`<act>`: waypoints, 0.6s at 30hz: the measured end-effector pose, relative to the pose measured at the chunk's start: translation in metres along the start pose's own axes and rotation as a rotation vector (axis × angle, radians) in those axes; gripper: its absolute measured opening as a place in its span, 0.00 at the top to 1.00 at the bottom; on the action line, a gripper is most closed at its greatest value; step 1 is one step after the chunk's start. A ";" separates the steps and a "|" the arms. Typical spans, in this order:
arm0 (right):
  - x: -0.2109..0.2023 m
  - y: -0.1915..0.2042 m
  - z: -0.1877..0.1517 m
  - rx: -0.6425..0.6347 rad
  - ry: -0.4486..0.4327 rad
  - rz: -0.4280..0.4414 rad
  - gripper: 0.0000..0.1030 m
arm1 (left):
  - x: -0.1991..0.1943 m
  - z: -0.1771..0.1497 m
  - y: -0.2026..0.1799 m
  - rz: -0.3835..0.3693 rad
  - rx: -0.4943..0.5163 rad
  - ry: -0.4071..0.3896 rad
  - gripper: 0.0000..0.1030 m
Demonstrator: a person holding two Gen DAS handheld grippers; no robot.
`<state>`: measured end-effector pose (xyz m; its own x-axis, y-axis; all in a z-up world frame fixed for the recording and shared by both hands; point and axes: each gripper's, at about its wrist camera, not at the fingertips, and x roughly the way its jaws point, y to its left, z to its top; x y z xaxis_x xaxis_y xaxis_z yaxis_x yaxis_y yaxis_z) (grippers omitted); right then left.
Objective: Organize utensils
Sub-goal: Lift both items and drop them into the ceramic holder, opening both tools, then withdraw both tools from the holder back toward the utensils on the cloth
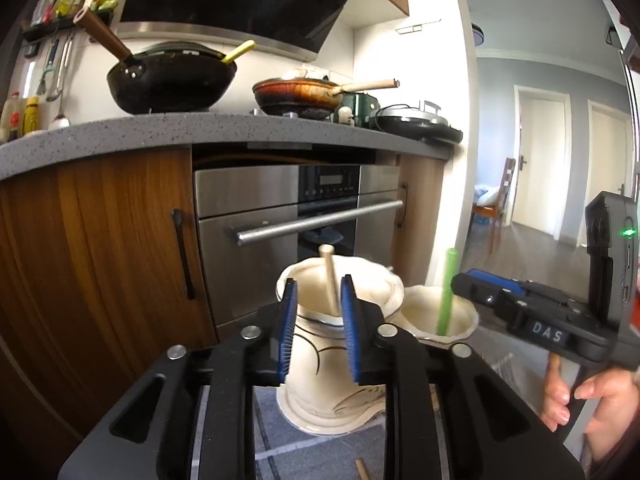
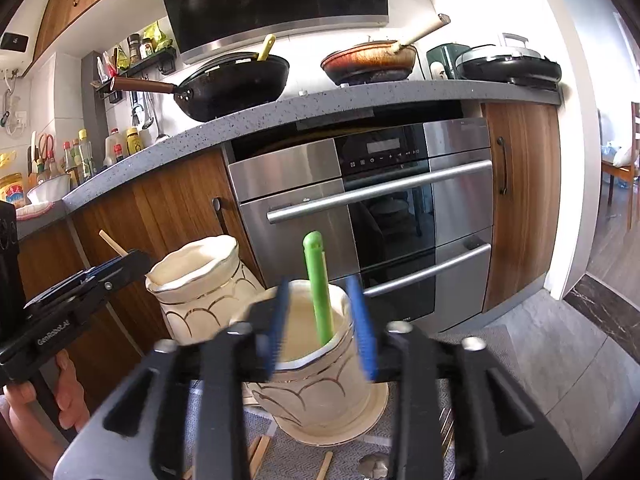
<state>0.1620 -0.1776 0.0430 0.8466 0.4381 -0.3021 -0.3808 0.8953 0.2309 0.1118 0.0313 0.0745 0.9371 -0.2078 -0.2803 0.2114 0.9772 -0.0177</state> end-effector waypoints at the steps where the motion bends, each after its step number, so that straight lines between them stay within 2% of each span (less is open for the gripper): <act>1: -0.001 0.000 0.000 0.000 -0.004 -0.003 0.63 | -0.003 0.000 0.000 0.007 0.005 -0.008 0.66; 3: -0.004 -0.001 0.001 -0.002 -0.011 -0.010 0.56 | -0.008 0.002 0.001 0.010 -0.003 -0.029 0.52; 5: -0.010 -0.001 0.003 -0.004 -0.028 -0.012 0.43 | -0.015 0.003 0.003 0.010 -0.012 -0.048 0.43; 6: -0.014 0.000 0.003 -0.008 -0.040 -0.014 0.40 | -0.017 0.004 0.003 0.016 -0.014 -0.056 0.36; 9: -0.023 0.002 0.003 -0.021 -0.061 -0.021 0.22 | -0.027 0.004 0.005 0.031 -0.028 -0.081 0.24; 11: -0.033 0.004 0.002 -0.025 -0.084 -0.031 0.07 | -0.034 0.002 0.006 0.043 -0.036 -0.092 0.13; 13: -0.044 0.004 0.001 -0.016 -0.105 -0.046 0.05 | -0.042 -0.001 0.005 0.060 -0.044 -0.110 0.06; 18: -0.065 -0.001 -0.002 0.000 -0.133 -0.102 0.05 | -0.059 -0.010 0.002 0.094 -0.044 -0.149 0.05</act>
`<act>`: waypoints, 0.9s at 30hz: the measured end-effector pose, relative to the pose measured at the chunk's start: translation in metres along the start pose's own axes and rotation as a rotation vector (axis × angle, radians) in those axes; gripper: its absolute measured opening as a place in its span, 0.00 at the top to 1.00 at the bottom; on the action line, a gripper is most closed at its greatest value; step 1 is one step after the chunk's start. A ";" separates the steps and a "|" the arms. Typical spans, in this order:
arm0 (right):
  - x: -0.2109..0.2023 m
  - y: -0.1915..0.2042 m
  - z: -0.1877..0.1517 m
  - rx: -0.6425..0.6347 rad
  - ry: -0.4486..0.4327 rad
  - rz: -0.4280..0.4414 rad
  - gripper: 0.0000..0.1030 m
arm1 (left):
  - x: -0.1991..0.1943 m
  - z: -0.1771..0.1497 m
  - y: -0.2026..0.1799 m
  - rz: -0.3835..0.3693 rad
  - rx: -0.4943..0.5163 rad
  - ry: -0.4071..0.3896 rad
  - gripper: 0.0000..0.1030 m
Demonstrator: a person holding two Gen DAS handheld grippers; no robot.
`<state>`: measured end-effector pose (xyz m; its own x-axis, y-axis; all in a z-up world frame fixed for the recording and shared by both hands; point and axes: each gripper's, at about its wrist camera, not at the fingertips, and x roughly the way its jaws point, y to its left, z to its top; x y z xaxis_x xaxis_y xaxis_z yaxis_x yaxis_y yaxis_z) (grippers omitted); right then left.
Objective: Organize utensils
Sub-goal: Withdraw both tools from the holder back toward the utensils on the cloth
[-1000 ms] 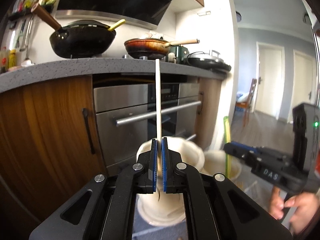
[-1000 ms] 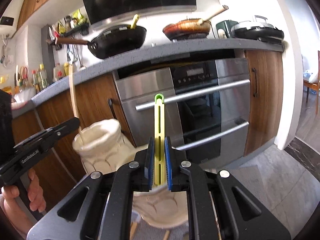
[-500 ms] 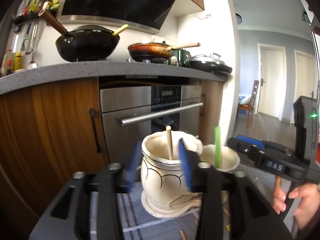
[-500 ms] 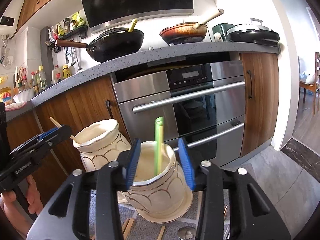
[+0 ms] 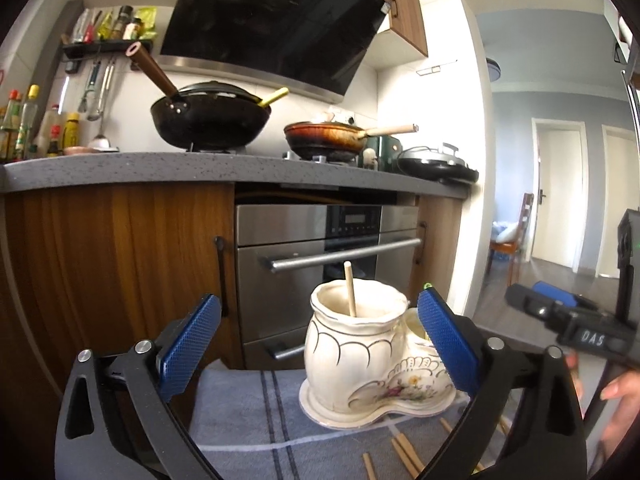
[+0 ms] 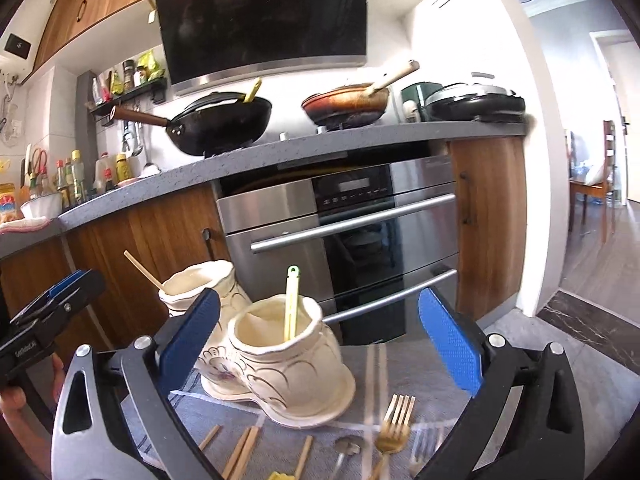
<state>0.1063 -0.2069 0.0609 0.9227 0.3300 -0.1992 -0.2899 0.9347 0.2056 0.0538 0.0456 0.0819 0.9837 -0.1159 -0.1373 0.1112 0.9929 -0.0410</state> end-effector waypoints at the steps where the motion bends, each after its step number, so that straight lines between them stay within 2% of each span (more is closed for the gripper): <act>1: -0.004 -0.002 -0.001 0.001 -0.002 -0.005 0.05 | -0.002 -0.002 0.000 0.004 0.004 0.000 0.05; 19: -0.046 -0.052 -0.039 0.064 0.109 -0.142 0.05 | -0.018 -0.048 -0.007 -0.008 0.042 0.197 0.05; 23: -0.049 -0.059 -0.049 0.056 0.154 -0.168 0.05 | -0.018 -0.055 -0.005 -0.007 0.041 0.253 0.05; 27: -0.044 -0.057 -0.062 0.011 0.237 -0.199 0.05 | -0.008 -0.066 -0.003 0.003 0.036 0.350 0.05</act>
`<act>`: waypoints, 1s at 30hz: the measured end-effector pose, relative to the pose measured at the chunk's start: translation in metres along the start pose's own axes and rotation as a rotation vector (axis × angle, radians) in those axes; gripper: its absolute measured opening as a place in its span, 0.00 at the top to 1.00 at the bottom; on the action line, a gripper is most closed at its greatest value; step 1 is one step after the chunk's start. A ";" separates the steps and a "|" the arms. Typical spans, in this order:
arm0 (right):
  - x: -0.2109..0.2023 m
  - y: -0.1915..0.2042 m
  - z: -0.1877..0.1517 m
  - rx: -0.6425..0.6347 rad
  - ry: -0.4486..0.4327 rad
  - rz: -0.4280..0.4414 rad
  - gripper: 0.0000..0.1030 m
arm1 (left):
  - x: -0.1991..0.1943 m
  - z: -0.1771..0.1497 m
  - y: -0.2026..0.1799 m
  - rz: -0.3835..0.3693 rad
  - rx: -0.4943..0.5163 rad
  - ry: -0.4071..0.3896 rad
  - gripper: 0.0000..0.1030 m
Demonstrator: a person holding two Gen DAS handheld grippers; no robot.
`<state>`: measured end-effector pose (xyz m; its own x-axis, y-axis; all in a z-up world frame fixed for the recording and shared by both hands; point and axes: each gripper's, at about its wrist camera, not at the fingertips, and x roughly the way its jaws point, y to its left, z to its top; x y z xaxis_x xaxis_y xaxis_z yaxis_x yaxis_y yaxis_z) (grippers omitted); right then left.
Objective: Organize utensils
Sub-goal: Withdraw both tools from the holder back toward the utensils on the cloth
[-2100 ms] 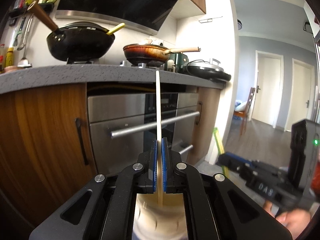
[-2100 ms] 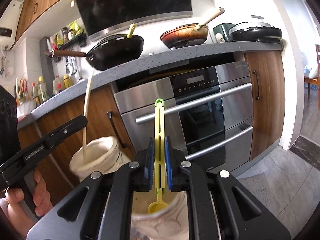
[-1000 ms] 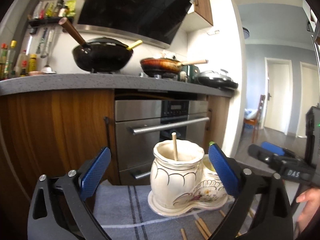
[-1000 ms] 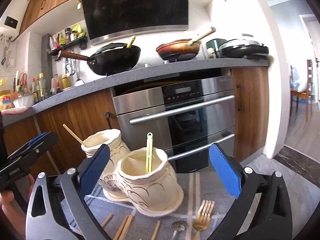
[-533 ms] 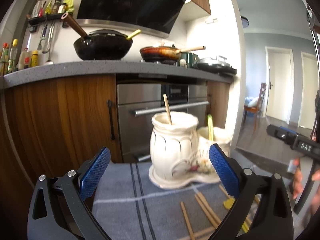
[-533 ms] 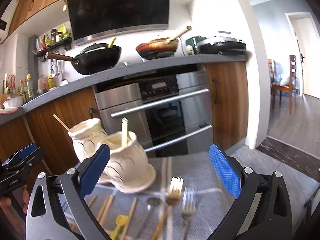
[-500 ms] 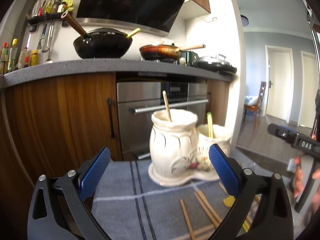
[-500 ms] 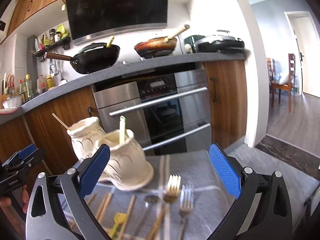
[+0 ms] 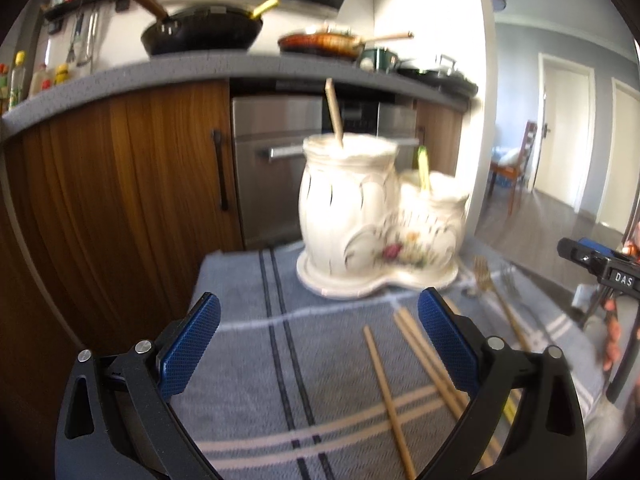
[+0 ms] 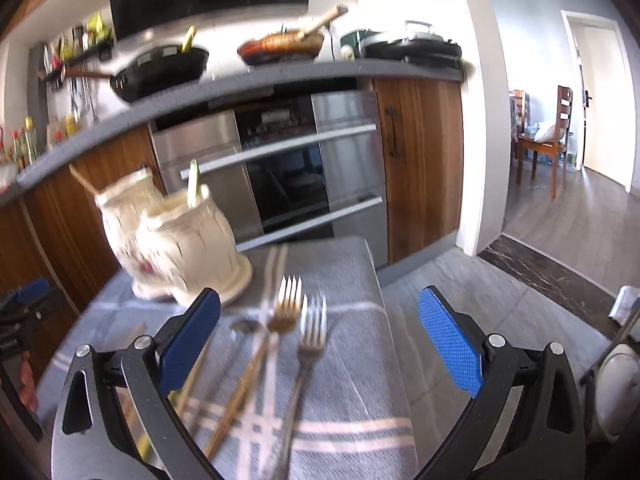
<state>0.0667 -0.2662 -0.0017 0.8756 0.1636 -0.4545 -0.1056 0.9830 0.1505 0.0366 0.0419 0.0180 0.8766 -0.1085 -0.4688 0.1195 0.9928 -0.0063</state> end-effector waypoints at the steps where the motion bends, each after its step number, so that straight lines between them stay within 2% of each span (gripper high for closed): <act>1: 0.003 0.001 -0.003 -0.014 0.020 -0.002 0.05 | 0.004 -0.002 0.000 0.000 -0.003 0.024 0.05; 3: 0.010 0.005 -0.007 -0.045 0.064 -0.010 0.05 | 0.011 -0.005 0.000 0.001 -0.006 0.071 0.05; 7: 0.021 0.009 -0.018 -0.092 0.135 -0.075 0.05 | 0.018 -0.011 -0.004 0.000 0.012 0.113 0.05; 11: 0.028 0.008 -0.020 -0.092 0.189 -0.083 0.05 | 0.026 -0.017 -0.010 -0.010 0.032 0.162 0.05; 19: 0.035 0.022 -0.026 -0.173 0.252 -0.063 0.07 | 0.040 -0.027 -0.020 -0.032 0.055 0.252 0.05; 22: 0.039 0.023 -0.029 -0.175 0.286 -0.030 0.15 | 0.043 -0.030 -0.023 -0.022 0.076 0.268 0.05; 24: 0.042 0.025 -0.030 -0.183 0.300 -0.029 0.25 | 0.045 -0.031 -0.025 -0.022 0.086 0.276 0.05; 26: 0.045 0.026 -0.031 -0.189 0.311 -0.029 0.40 | 0.047 -0.031 -0.025 -0.025 0.096 0.283 0.08; 27: 0.046 0.026 -0.032 -0.190 0.319 -0.025 0.43 | 0.047 -0.031 -0.027 -0.031 0.103 0.282 0.09; 30: 0.050 0.026 -0.033 -0.176 0.343 0.001 0.56 | 0.046 -0.032 -0.030 -0.056 0.118 0.286 0.28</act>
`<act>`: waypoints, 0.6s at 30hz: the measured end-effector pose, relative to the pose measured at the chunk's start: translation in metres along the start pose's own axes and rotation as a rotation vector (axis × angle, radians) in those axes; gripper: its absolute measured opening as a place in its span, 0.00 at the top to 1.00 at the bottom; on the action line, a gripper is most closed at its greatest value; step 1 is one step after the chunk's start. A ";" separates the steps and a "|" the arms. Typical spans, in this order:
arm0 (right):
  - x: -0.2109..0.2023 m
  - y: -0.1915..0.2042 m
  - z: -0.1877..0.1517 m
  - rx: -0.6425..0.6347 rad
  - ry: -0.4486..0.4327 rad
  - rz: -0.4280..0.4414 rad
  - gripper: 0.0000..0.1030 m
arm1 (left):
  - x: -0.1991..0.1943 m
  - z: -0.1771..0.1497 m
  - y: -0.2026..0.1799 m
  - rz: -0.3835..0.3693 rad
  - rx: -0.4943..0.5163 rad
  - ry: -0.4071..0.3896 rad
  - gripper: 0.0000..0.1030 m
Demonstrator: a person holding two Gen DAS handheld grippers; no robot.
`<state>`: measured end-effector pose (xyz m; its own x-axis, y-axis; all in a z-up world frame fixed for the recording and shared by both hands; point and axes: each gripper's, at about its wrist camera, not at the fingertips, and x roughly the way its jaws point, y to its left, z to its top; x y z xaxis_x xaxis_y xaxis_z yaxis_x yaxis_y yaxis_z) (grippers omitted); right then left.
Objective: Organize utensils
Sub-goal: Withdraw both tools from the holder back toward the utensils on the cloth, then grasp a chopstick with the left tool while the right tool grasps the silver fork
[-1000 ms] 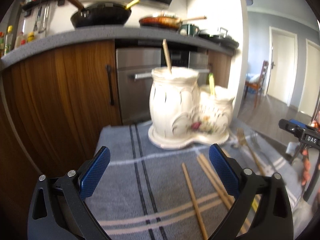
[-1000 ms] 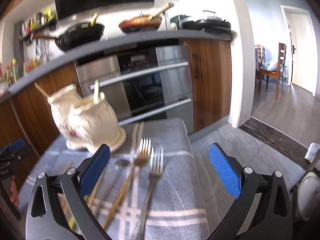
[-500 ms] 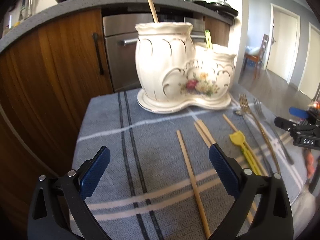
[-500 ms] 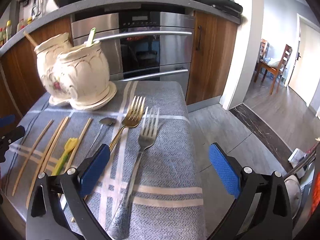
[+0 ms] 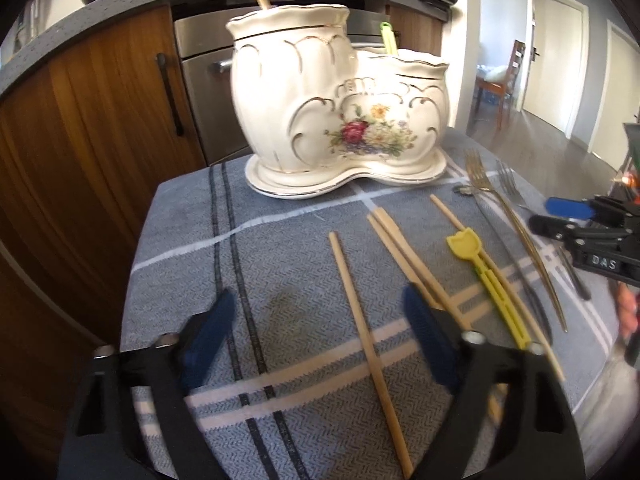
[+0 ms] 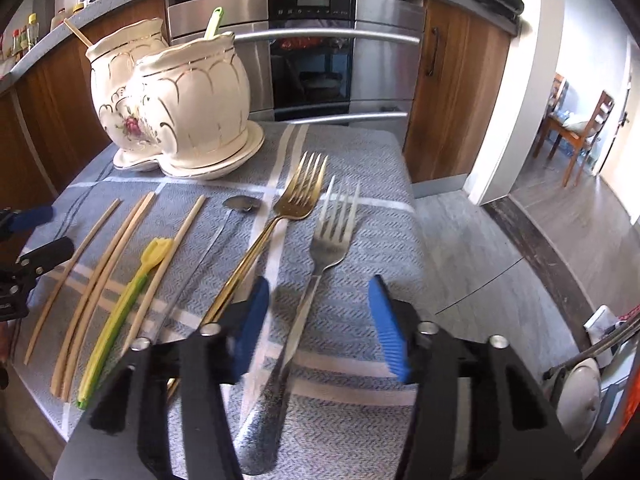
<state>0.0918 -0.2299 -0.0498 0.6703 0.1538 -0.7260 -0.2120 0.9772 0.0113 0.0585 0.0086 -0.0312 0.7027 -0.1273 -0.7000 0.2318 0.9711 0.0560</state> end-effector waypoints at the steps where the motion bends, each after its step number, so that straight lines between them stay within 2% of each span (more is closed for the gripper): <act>1: 0.002 0.000 0.000 0.001 0.007 0.010 0.60 | 0.000 0.000 -0.001 -0.010 0.005 0.008 0.36; 5: 0.002 0.005 0.000 -0.013 0.007 0.015 0.70 | 0.003 -0.002 -0.006 -0.038 0.032 0.027 0.50; 9: 0.002 0.010 0.001 -0.024 0.007 0.025 0.76 | 0.008 -0.003 -0.010 -0.052 0.050 0.053 0.64; 10: 0.002 0.010 0.000 -0.021 0.009 0.029 0.78 | 0.010 -0.004 -0.010 -0.060 0.048 0.065 0.69; 12: 0.002 0.008 0.001 -0.013 0.009 0.031 0.81 | 0.011 -0.003 -0.008 -0.062 0.043 0.066 0.73; 14: 0.003 0.006 0.001 -0.006 0.009 0.035 0.87 | 0.013 -0.002 -0.005 -0.058 0.037 0.068 0.85; 16: 0.003 0.005 0.001 -0.008 0.008 0.038 0.90 | 0.014 -0.001 -0.001 -0.055 0.035 0.067 0.92; 18: 0.003 0.005 0.001 -0.009 0.005 0.043 0.91 | 0.014 -0.001 0.002 -0.069 0.028 0.070 0.93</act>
<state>0.0929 -0.2242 -0.0510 0.6568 0.1948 -0.7285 -0.2468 0.9684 0.0364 0.0682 0.0093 -0.0411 0.6363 -0.1783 -0.7506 0.2974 0.9544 0.0254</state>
